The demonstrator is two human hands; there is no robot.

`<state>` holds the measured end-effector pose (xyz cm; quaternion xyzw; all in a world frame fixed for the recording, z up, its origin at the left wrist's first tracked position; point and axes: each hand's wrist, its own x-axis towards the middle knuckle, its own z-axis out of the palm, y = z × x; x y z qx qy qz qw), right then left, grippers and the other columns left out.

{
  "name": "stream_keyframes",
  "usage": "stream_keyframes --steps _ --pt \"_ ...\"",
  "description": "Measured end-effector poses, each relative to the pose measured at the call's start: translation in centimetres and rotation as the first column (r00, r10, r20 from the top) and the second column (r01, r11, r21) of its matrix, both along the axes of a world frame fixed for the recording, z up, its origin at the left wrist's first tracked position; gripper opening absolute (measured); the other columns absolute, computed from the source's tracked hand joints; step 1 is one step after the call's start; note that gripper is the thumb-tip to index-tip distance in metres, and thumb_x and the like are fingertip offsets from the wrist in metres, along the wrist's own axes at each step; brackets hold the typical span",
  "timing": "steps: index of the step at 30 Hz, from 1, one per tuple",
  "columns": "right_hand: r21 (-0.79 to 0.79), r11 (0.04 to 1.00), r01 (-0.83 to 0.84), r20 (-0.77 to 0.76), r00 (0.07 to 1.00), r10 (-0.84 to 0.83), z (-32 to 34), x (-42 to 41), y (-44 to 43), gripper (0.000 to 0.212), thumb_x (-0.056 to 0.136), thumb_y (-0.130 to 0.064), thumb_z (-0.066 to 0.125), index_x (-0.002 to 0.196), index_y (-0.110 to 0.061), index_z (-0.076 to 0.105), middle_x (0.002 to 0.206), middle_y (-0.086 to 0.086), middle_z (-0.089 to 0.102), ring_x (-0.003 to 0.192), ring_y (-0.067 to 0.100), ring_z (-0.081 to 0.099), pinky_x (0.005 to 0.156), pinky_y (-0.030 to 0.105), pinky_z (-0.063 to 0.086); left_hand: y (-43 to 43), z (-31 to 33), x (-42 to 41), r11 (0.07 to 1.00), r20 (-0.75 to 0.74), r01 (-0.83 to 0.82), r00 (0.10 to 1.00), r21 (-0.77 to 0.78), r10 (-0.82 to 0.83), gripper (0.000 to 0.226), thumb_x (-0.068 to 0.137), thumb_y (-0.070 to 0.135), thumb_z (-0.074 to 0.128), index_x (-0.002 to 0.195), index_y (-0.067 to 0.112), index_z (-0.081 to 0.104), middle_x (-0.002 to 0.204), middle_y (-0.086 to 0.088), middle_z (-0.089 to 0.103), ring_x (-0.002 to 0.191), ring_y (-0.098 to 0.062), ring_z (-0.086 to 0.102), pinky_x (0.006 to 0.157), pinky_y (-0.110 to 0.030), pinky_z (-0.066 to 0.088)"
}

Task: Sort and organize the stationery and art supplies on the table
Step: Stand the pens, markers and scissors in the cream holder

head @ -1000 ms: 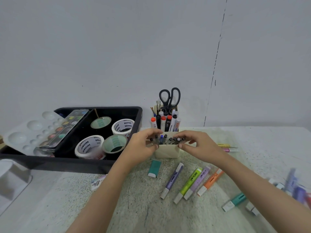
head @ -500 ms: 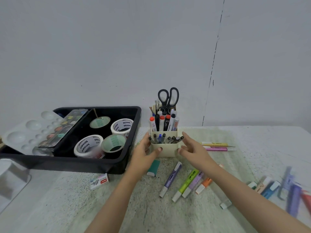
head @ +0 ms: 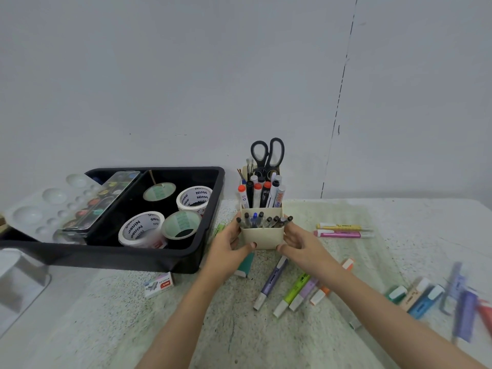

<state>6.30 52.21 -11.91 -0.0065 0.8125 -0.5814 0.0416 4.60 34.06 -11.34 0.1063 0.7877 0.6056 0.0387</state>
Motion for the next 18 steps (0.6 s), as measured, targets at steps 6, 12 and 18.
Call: stream_keyframes --steps 6,12,18 --pt "-0.007 1.000 -0.012 -0.033 0.999 0.012 -0.18 0.32 -0.31 0.057 0.085 0.008 0.055 0.139 -0.001 0.038 0.136 0.005 0.051 0.120 0.010 0.051 0.083 0.000 0.041 -0.15 -0.09 -0.14 1.000 0.004 0.010 1.000 -0.005 -0.010 0.062 0.082 -0.010 0.062 0.138 0.010 0.042 0.119 0.013 0.055 0.103 0.010 0.050 0.075 -0.002 0.043" --pt "0.001 1.000 -0.007 -0.023 1.000 0.007 -0.27 0.55 -0.52 0.070 0.086 0.002 0.059 0.147 -0.014 0.029 0.140 -0.003 0.045 0.125 0.006 0.044 0.099 0.015 0.037 -0.20 -0.42 0.04 0.999 0.017 0.032 0.999 -0.002 -0.032 0.066 0.082 -0.013 0.059 0.141 0.010 0.039 0.122 0.015 0.053 0.103 0.014 0.050 0.078 -0.002 0.042" --pt "0.019 1.000 0.014 -0.043 0.999 -0.013 -0.20 0.68 -0.72 0.073 0.085 0.000 0.060 0.148 -0.017 0.026 0.141 -0.005 0.043 0.126 0.006 0.043 0.103 0.022 0.037 0.06 -0.75 0.60 1.000 -0.003 0.017 1.000 -0.008 -0.017 0.071 0.083 -0.011 0.059 0.144 0.012 0.033 0.139 0.005 0.046 0.126 -0.004 0.043 0.083 -0.003 0.041"
